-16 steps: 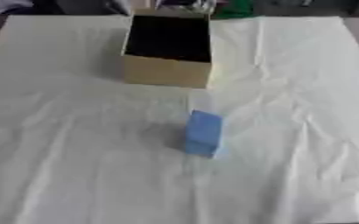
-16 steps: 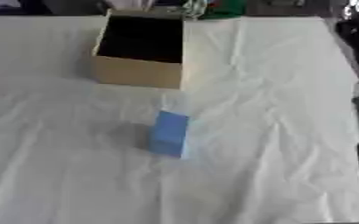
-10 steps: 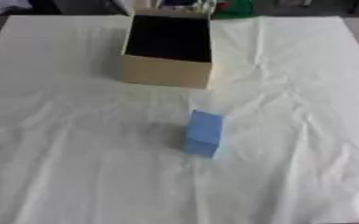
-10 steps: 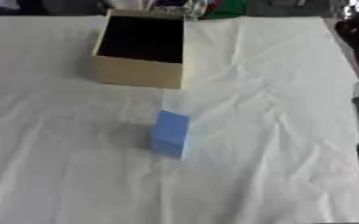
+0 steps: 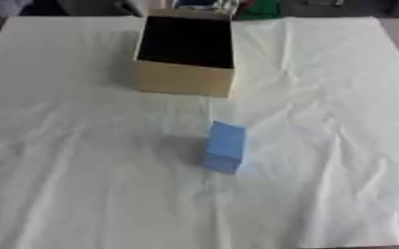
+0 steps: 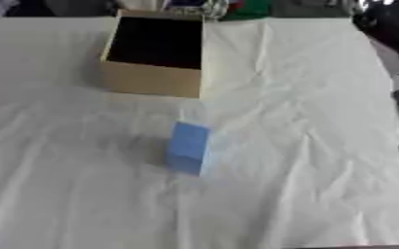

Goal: Pick up objects on the table and place them in the box.

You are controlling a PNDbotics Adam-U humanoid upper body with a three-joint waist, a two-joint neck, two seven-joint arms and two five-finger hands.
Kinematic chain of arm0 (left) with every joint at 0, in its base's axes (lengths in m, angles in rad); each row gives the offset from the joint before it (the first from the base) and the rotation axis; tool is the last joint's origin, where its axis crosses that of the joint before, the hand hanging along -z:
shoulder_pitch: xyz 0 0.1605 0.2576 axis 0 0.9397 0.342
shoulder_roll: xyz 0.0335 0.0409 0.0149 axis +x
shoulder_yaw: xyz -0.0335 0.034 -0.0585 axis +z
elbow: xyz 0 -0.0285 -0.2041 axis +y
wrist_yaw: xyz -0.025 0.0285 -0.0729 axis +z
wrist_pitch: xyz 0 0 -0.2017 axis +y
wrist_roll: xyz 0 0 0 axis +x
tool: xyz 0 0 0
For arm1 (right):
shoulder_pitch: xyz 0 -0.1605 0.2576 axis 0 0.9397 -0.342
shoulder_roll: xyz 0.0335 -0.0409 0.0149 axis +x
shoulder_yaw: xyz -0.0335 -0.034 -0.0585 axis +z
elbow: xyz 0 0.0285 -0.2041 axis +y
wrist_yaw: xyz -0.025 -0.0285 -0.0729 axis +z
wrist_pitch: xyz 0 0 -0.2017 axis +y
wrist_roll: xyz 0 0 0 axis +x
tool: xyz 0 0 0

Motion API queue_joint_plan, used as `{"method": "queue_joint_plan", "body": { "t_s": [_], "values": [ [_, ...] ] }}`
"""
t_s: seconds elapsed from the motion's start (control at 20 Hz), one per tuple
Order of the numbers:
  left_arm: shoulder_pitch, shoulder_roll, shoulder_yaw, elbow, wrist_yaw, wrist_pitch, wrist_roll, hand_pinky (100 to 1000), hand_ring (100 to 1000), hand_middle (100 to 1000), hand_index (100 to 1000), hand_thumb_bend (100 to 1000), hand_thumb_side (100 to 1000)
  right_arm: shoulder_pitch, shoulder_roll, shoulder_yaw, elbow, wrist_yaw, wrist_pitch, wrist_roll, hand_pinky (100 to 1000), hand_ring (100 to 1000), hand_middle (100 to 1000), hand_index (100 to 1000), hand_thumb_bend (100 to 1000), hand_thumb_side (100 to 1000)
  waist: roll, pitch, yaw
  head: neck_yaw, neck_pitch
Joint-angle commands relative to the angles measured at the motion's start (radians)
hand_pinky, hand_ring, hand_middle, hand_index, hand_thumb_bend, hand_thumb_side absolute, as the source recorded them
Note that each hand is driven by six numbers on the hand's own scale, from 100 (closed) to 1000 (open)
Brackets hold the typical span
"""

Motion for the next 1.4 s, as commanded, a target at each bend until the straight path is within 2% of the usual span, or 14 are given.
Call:
{"method": "queue_joint_plan", "body": {
  "t_s": [0.05, 0.15, 0.2, 0.25, 0.35, 0.7, 0.9, 1.05, 1.1, 1.4],
  "values": [
    [-0.003, 0.025, -0.002, -0.017, 0.000, 0.000, -0.007, 731, 575, 546, 817, 410, 191, -0.072, -0.067, 0.067, 0.022, 0.078, 0.067, 0.124, 789, 793, 795, 901, 343, 487, -0.014, -0.040, 0.002, 0.001, 0.002],
    [-0.001, 0.026, -0.004, -0.017, 0.001, 0.000, -0.010, 731, 575, 546, 817, 410, 190, -0.118, -0.082, 0.109, 0.037, 0.106, 0.092, 0.209, 795, 803, 805, 902, 355, 531, -0.015, -0.045, 0.003, 0.001, 0.000],
    [-0.001, 0.027, -0.005, -0.017, 0.001, 0.000, -0.011, 731, 575, 546, 817, 408, 194, -0.142, -0.089, 0.129, 0.045, 0.117, 0.102, 0.251, 795, 804, 804, 901, 392, 535, -0.015, -0.047, 0.004, 0.001, 0.000],
    [0.000, 0.027, -0.005, -0.017, 0.001, 0.001, -0.012, 731, 575, 546, 817, 411, 190, -0.163, -0.094, 0.145, 0.050, 0.125, 0.109, 0.284, 795, 806, 807, 900, 367, 532, -0.016, -0.049, 0.004, 0.001, 0.001],
    [0.002, 0.028, -0.006, -0.017, 0.001, 0.001, -0.013, 730, 575, 546, 817, 411, 190, -0.207, -0.104, 0.181, 0.060, 0.129, 0.115, 0.337, 795, 808, 808, 898, 374, 531, -0.017, -0.052, 0.004, -0.001, 0.004],
    [0.008, 0.033, -0.009, -0.017, 0.002, 0.002, -0.017, 730, 578, 545, 817, 411, 189, -0.308, -0.140, 0.275, 0.087, 0.101, 0.086, 0.441, 802, 825, 821, 899, 436, 534, -0.019, -0.058, 0.003, -0.002, 0.011],
    [0.009, 0.033, -0.009, -0.017, 0.003, 0.002, -0.018, 730, 578, 545, 817, 412, 189, -0.332, -0.152, 0.304, 0.096, 0.080, 0.052, 0.490, 804, 829, 822, 897, 476, 524, -0.018, -0.057, 0.001, -0.001, 0.013],
    [0.009, 0.034, -0.010, -0.017, 0.004, 0.001, -0.019, 730, 578, 545, 817, 412, 188, -0.333, -0.164, 0.309, 0.095, 0.054, 0.004, 0.525, 809, 837, 828, 895, 502, 515, -0.018, -0.056, 0.001, 0.003, 0.013],
    [0.009, 0.034, -0.010, -0.017, 0.004, 0.001, -0.019, 730, 578, 546, 817, 411, 188, -0.332, -0.168, 0.308, 0.093, 0.046, -0.017, 0.536, 815, 843, 832, 895, 535, 502, -0.018, -0.056, 0.001, 0.005, 0.013],
    [0.009, 0.033, -0.010, -0.017, 0.004, -0.001, -0.021, 730, 578, 547, 817, 412, 187, -0.321, -0.182, 0.301, 0.107, -0.021, -0.186, 0.636, 829, 861, 849, 892, 562, 439, -0.018, -0.056, 0.003, 0.011, 0.009]
  ]
}}
